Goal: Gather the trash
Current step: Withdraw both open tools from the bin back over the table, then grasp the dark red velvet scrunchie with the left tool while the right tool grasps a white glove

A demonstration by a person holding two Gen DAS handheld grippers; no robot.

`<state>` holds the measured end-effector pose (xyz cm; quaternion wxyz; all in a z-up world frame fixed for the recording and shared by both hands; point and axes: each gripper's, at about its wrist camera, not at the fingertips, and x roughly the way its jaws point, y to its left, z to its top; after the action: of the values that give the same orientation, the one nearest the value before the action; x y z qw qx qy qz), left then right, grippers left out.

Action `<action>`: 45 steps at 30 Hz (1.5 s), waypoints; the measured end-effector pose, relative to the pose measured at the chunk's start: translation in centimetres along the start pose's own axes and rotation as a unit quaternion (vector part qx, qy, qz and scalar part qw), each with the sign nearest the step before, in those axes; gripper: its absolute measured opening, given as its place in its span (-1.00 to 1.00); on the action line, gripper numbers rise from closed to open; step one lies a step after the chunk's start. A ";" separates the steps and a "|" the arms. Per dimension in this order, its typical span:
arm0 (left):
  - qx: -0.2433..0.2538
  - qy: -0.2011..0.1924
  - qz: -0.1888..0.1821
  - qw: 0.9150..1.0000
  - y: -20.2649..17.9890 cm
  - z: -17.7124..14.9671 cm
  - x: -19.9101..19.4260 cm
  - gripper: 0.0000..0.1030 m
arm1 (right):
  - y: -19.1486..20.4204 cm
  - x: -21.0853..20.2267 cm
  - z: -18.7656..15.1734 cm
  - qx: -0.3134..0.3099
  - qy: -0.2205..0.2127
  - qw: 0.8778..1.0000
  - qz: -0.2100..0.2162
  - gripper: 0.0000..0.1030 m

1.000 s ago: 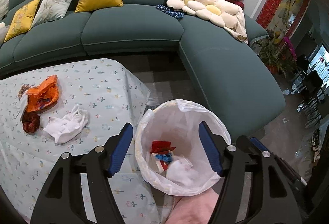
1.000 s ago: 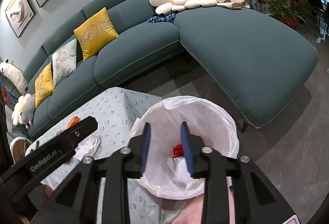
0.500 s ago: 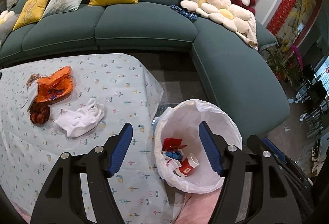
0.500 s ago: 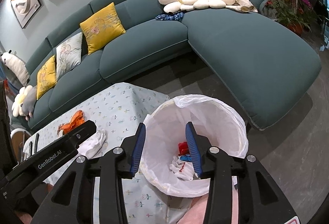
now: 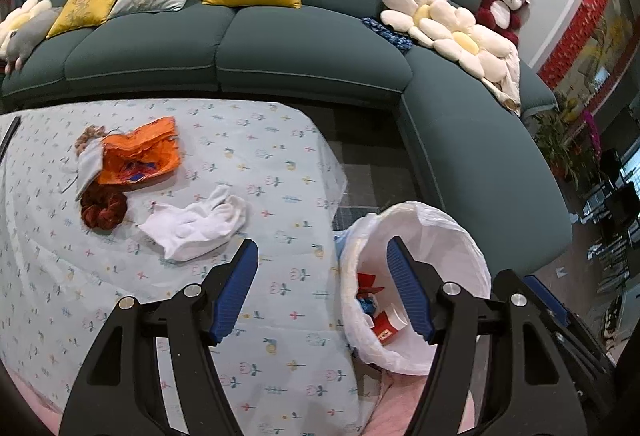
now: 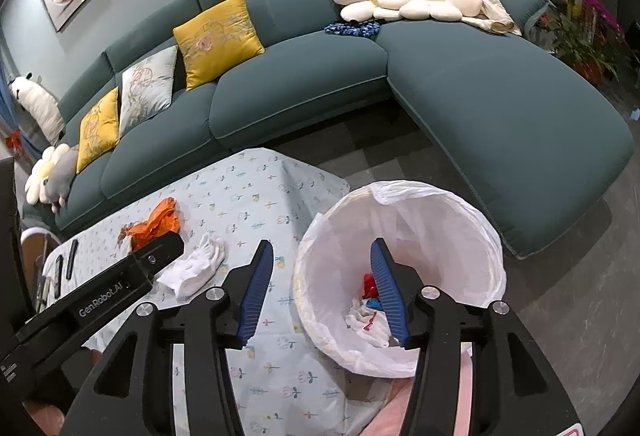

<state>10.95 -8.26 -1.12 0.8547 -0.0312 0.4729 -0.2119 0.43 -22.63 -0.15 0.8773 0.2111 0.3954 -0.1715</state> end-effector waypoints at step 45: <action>-0.255 0.069 0.141 0.954 31.7 -0.3 6.2 0.59 | 20.7 17.1 -4.9 -0.100 0.156 0.982 0.018 0.23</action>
<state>24.14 18.13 -14.29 0.8047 -0.1663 0.5687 0.0368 17.82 -4.77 -11.28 0.8242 0.1541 0.5390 -0.0803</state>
